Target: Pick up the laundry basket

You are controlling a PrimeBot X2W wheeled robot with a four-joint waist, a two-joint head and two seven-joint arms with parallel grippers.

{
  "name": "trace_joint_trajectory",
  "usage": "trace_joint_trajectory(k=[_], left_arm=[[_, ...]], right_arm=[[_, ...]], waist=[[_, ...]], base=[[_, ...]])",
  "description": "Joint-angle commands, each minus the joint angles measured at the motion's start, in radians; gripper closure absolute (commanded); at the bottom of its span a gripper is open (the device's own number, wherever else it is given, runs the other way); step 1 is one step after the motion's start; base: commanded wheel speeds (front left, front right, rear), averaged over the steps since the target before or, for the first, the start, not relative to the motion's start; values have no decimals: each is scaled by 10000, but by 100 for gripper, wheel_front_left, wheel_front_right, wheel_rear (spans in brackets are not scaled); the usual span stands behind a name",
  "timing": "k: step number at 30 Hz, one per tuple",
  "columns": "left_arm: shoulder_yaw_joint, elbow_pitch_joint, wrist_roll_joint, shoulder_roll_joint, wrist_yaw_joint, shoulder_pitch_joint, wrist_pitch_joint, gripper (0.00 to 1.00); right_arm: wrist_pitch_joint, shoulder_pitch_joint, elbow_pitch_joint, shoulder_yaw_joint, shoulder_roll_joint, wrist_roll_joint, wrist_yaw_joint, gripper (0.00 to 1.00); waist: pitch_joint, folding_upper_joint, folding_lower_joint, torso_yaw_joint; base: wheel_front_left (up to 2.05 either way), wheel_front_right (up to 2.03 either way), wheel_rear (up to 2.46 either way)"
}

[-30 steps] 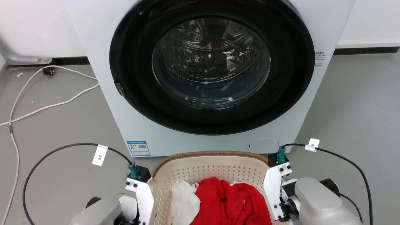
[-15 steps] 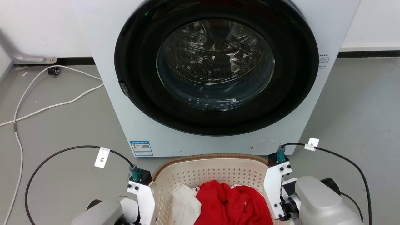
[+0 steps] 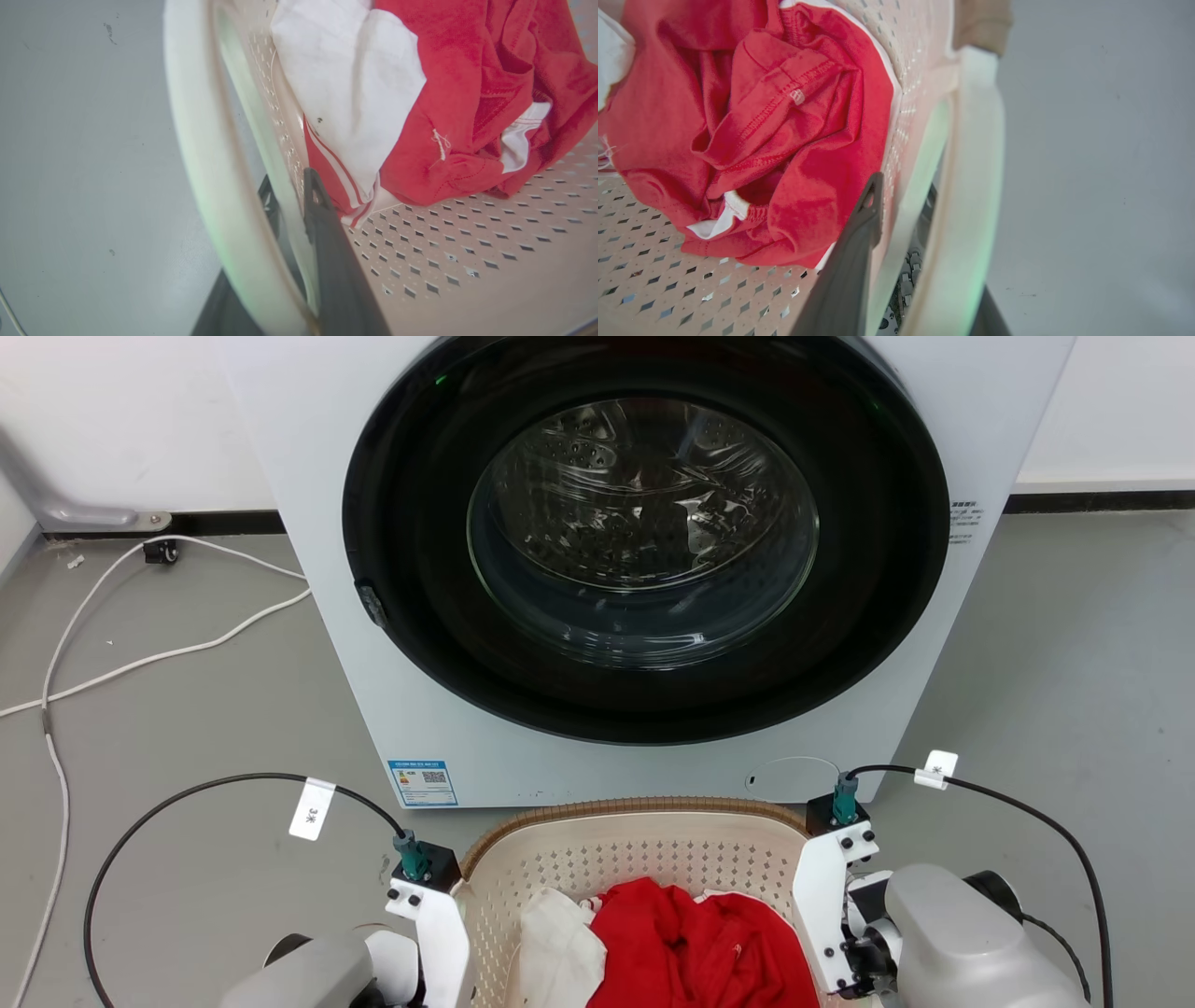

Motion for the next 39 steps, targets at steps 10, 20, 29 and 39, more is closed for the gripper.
trace_joint_trajectory(k=[10, 20, 29, 39], left_arm=[[-130, 72, 294, 103, -101, 165, 72, 100], [-138, 112, 267, 97, -101, 61, 99, 100], [-144, 162, 250, 54, -101, -11, 60, 100], [-144, 184, 265, 37, -102, -51, 36, 100]], right_arm=[[-110, -243, 65, 191, -187, 51, 32, 100], [-106, -328, 131, 249, -185, 145, 32, 100], [-112, -321, 179, 234, -183, 282, 32, 100], [-129, -350, 221, 331, -180, 281, 32, 100]], waist=[[-31, 0, 0, -24], [5, 0, 0, 5], [7, 0, 0, 50], [13, 0, 0, 19]], base=[[0, 0, 0], [0, 0, 0], [0, 0, 0], [0, 0, 0]])
